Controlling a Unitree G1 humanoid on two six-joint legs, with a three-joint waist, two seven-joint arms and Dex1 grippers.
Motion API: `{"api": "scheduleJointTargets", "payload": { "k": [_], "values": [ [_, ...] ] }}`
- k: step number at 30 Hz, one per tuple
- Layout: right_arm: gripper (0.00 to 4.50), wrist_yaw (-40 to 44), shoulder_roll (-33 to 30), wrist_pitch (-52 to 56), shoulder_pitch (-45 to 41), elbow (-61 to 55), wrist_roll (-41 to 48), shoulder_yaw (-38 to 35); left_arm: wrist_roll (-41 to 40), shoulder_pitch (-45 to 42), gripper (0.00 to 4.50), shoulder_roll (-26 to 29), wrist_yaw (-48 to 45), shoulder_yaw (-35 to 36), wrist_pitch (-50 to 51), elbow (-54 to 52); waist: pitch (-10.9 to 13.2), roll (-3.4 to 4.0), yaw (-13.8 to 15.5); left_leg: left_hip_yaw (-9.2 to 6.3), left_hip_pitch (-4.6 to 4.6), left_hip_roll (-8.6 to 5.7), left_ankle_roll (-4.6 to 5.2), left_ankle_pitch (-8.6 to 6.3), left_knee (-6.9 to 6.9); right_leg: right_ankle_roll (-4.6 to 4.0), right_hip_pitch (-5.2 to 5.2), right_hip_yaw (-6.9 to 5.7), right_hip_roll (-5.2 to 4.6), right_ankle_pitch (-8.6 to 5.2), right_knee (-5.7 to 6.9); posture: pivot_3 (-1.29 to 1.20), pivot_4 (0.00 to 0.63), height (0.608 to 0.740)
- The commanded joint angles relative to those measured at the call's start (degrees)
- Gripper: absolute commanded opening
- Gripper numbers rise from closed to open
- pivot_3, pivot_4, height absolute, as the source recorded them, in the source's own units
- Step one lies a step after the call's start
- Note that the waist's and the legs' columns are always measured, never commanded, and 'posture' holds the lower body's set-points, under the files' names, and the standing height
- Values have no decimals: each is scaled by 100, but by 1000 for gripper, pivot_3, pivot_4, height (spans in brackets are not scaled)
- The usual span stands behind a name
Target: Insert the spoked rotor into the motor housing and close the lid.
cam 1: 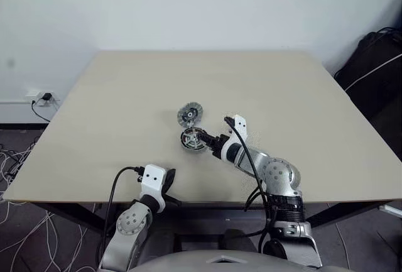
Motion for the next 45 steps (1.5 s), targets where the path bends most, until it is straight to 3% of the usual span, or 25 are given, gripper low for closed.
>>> {"api": "scheduleJointTargets", "payload": {
  "k": [1,6,10,12,21,30,35,40,43,45],
  "values": [
    [3229,499,-611,-1262,64,-576,-1369,1202,-44,-59,0,-29,-21,2,-160,-94,0,0,-3,1,0,0,0,0,2,0,0,0,2,0,0,0,0,740],
    [1879,827,-1253,-2511,-8,-104,-3107,2660,-31,-102,0,-27,-46,6,-266,43,1,-12,-15,4,8,0,1,1,7,1,6,-1,15,-1,3,0,0,740],
    [408,969,-1021,-2801,-296,598,-3518,2785,1,-130,0,-25,-18,12,-333,87,5,-23,-6,3,9,6,1,2,16,1,7,2,48,0,11,0,0,740],
    [58,1038,-884,-2881,-477,886,-3627,2733,17,-124,0,-24,11,17,-339,52,6,-25,-4,3,7,5,2,3,23,5,10,2,47,3,13,0,0,740],
    [58,1471,-459,-2819,-1245,1855,-3829,2512,78,-104,0,-29,126,-30,-250,-240,2,-31,21,1,7,5,4,4,26,11,10,3,40,8,14,0,0,740],
    [58,1693,-268,-2491,-1394,2584,-4013,2389,86,-47,0,-27,206,-91,-61,-539,-3,-23,18,1,7,1,3,3,23,10,9,2,9,9,18,0,0,740],
    [58,1999,-408,-2569,-1355,2123,-4069,2458,72,-25,0,-25,218,-113,12,-607,-5,-24,22,1,8,-1,2,3,22,10,9,1,6,9,20,0,0,740],
    [58,2862,-1106,-2364,-1406,1131,-4358,3017,60,-1,0,-24,219,-143,7,-599,-5,-23,28,2,5,-3,3,3,23,9,7,1,6,9,16,0,0,740],
    [669,3448,-1659,-2181,-1501,710,-4613,3454,55,-8,0,-34,218,-148,-36,-545,-5,-24,36,1,6,-2,3,3,23,7,7,0,7,7,15,0,0,740],
    [1302,3862,-2008,-2181,-1609,530,-4792,3748,75,-41,0,-43,231,-142,-97,-475,-4,-24,41,1,6,-1,3,3,23,7,7,-1,7,7,16,0,0,740]
  ]
}}
